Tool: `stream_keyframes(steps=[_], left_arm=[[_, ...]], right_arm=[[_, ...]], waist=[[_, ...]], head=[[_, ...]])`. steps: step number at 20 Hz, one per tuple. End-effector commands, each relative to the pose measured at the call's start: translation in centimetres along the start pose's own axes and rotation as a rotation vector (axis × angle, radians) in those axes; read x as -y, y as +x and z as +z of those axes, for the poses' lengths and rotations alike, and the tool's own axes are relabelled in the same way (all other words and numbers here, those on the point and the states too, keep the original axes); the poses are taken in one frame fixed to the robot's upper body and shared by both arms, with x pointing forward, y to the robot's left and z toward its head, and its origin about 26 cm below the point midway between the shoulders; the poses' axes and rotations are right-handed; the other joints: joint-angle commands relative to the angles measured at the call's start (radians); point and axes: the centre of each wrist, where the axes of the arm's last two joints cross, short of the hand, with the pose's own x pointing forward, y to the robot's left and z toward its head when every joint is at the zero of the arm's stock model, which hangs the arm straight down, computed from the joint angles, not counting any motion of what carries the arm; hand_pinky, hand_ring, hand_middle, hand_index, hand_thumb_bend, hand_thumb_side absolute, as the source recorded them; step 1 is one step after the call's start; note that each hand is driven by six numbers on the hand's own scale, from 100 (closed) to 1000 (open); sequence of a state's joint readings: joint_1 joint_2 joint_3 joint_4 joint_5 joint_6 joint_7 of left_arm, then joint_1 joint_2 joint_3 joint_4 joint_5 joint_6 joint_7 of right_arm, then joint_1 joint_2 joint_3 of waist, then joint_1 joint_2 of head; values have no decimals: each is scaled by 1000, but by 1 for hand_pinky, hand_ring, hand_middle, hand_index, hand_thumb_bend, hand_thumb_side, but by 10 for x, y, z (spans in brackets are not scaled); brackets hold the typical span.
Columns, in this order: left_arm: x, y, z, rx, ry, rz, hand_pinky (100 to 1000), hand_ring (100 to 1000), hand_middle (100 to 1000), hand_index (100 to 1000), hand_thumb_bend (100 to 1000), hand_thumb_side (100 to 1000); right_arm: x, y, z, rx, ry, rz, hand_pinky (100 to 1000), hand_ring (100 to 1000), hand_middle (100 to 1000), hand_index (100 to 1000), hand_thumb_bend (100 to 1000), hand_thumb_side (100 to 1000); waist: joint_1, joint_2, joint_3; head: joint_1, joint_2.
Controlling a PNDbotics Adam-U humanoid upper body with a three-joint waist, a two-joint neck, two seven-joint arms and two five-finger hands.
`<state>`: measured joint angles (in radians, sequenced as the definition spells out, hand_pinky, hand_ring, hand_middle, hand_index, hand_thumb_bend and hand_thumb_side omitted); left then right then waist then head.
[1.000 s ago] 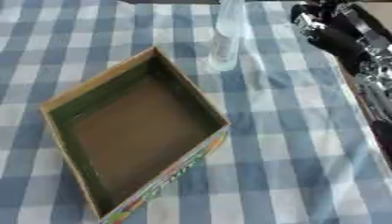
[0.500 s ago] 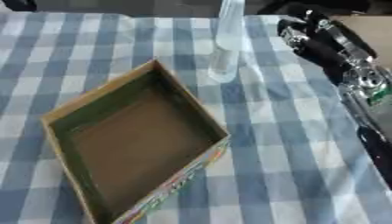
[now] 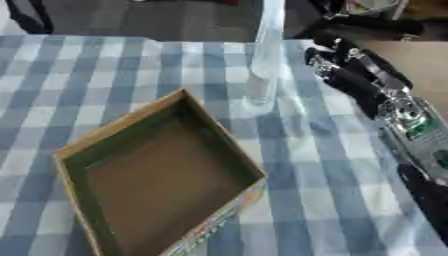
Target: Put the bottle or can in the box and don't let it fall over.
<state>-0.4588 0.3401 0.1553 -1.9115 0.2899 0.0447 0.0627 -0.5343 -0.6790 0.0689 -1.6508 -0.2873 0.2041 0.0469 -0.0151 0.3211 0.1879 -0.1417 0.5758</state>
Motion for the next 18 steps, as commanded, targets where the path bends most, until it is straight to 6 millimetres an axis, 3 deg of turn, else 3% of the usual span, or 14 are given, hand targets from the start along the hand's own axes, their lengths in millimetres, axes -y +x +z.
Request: stream_keyframes(steps=[1, 18], left_arm=[[3, 10, -5, 38, -20, 0, 1000, 1000, 1000, 692, 100, 565], [9, 12, -9, 52, -46, 23, 1000, 1000, 1000, 687, 100, 568]], right_arm=[[5, 9, -3, 29, -6, 5, 1000, 1000, 1000, 1000, 100, 528], [7, 8, -15, -15, -14, -84, 1000, 1000, 1000, 1000, 100, 526]], waist=[[2, -14, 6], [5, 19, 40]], head=[[-7, -19], [-36, -33]])
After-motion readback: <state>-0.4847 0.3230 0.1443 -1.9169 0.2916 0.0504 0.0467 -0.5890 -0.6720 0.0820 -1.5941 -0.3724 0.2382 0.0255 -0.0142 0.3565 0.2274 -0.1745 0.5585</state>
